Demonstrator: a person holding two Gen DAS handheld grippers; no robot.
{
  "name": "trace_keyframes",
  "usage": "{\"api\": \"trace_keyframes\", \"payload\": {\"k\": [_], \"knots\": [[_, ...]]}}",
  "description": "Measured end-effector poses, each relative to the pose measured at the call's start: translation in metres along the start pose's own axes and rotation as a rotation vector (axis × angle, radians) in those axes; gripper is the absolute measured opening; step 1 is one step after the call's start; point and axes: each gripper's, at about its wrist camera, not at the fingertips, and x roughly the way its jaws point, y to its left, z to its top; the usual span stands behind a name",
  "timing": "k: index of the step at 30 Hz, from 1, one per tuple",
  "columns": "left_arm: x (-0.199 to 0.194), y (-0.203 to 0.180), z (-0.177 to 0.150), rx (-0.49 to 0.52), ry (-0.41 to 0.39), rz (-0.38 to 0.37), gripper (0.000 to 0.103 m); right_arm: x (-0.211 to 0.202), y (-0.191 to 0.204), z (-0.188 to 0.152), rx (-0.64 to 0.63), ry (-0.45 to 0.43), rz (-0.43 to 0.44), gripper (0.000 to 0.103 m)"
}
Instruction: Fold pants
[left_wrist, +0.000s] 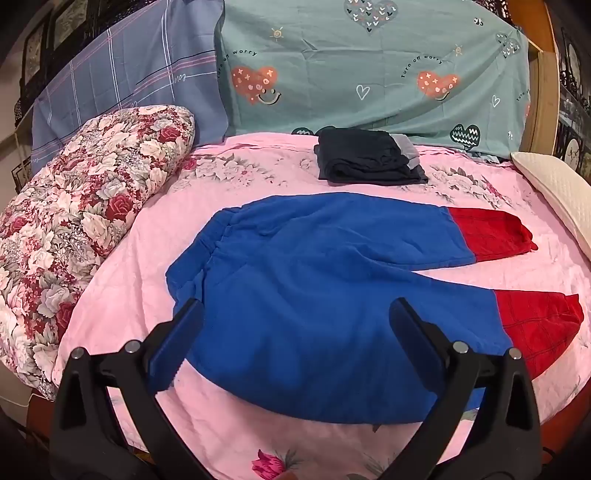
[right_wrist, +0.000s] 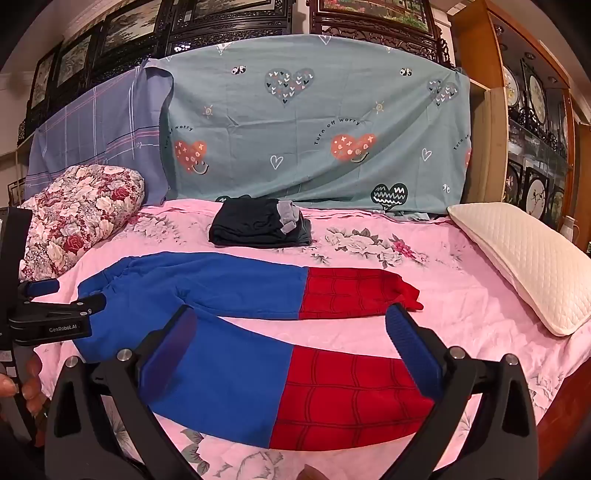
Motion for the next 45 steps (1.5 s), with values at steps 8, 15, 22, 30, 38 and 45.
{"api": "trace_keyframes", "payload": {"k": [8, 15, 22, 30, 38, 45], "knots": [[-0.005, -0.011, 0.005, -0.007, -0.002, 0.002, 0.101, -0.002, -0.006, 0.002, 0.011, 0.007, -0.005, 0.102], [-0.008, -0.002, 0.004, -0.012, -0.011, -0.012, 0.101, 0.001, -0.006, -0.001, 0.015, 0.014, -0.013, 0.102], [-0.012, -0.001, 0.006, -0.016, -0.026, -0.009, 0.101, 0.002, -0.009, -0.002, 0.018, 0.019, -0.027, 0.102], [-0.015, 0.002, 0.004, -0.019, -0.039, -0.011, 0.101, 0.004, -0.011, -0.002, 0.025, 0.025, -0.051, 0.102], [-0.017, 0.004, 0.003, -0.026, -0.046, -0.017, 0.101, 0.006, -0.011, -0.003, 0.027, 0.029, -0.063, 0.102], [-0.018, 0.006, 0.002, -0.035, -0.049, -0.019, 0.101, 0.007, -0.01, -0.003, 0.023, 0.031, -0.061, 0.102]]}}
